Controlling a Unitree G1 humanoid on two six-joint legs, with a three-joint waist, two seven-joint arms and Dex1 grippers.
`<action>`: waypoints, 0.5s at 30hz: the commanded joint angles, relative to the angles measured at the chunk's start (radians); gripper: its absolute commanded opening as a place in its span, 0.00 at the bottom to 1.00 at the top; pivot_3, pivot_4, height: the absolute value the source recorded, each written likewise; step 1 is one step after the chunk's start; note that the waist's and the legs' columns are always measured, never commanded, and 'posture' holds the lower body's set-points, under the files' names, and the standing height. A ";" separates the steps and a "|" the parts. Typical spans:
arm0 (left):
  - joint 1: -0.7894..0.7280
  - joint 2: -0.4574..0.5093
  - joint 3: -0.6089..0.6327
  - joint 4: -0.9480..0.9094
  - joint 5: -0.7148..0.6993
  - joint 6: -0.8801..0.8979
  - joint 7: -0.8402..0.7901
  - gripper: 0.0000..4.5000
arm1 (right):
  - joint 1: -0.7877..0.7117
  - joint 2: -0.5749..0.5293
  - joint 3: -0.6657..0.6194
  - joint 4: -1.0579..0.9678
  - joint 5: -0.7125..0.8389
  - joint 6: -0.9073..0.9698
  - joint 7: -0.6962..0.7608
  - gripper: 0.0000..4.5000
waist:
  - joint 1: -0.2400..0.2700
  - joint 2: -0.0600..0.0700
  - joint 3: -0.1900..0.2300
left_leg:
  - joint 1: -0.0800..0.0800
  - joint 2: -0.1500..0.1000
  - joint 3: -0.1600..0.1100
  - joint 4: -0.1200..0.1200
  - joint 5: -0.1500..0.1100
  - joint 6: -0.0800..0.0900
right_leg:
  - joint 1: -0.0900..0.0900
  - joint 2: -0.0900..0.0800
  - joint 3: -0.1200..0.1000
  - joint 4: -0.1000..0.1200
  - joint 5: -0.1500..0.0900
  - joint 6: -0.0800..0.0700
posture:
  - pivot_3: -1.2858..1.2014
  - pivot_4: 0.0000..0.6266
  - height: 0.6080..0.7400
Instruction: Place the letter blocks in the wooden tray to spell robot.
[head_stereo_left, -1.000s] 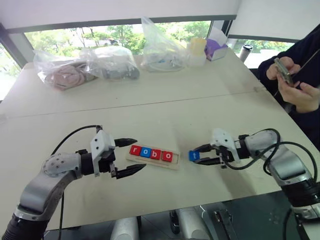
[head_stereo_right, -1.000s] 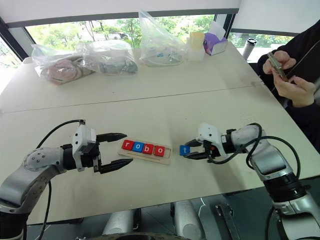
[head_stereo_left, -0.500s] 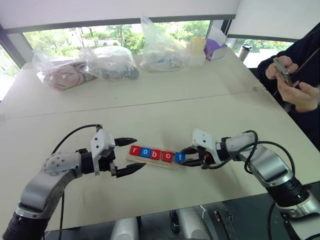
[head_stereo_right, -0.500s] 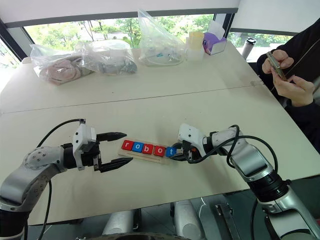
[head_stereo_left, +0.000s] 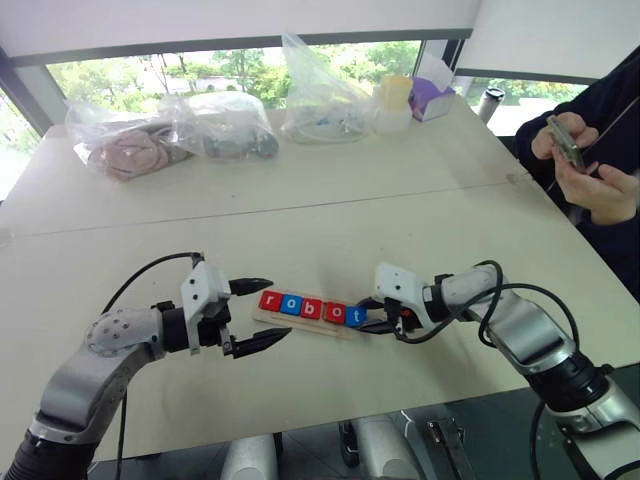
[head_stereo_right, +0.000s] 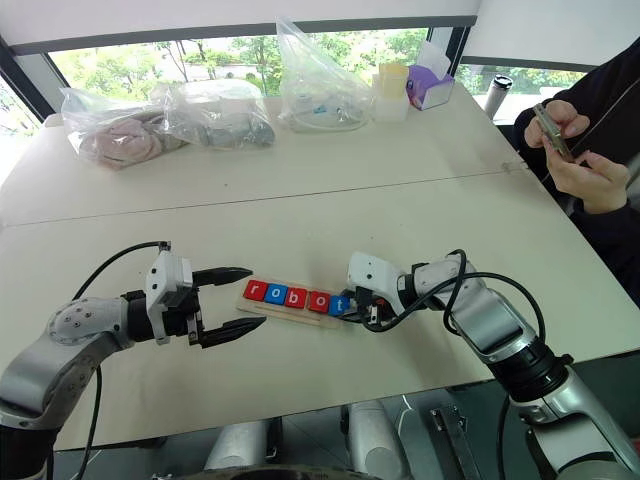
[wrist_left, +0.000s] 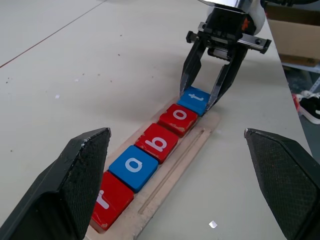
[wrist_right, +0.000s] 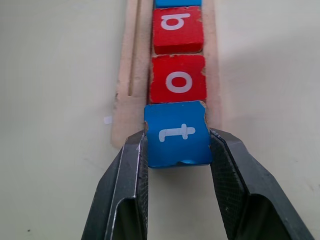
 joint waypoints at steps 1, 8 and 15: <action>0.001 -0.002 0.007 -0.028 -0.013 -0.005 0.004 1.00 | -0.021 0.015 -0.003 -0.013 -0.006 -0.013 -0.008 0.25 | 0.000 0.000 0.000 | 0.000 0.000 0.000 0.000 0.000 0.000 | 0.000 0.000 0.000 0.000 0.000 0.000 | 0.52 0.24 1.00; 0.003 -0.004 0.006 -0.031 -0.013 -0.004 0.009 1.00 | -0.019 0.031 0.007 -0.018 -0.015 -0.010 -0.008 0.25 | 0.000 0.000 0.000 | -0.001 0.000 0.000 -0.001 0.000 0.000 | 0.000 0.000 0.000 -0.002 0.000 0.000 | 0.52 0.24 1.00; 0.007 -0.003 0.007 -0.034 -0.013 -0.006 0.014 1.00 | -0.017 0.031 0.015 -0.042 -0.004 0.017 -0.001 0.25 | 0.000 0.000 0.000 | -0.001 0.000 0.000 -0.002 0.000 0.000 | 0.000 0.000 0.000 -0.004 0.000 0.000 | 0.52 0.24 1.00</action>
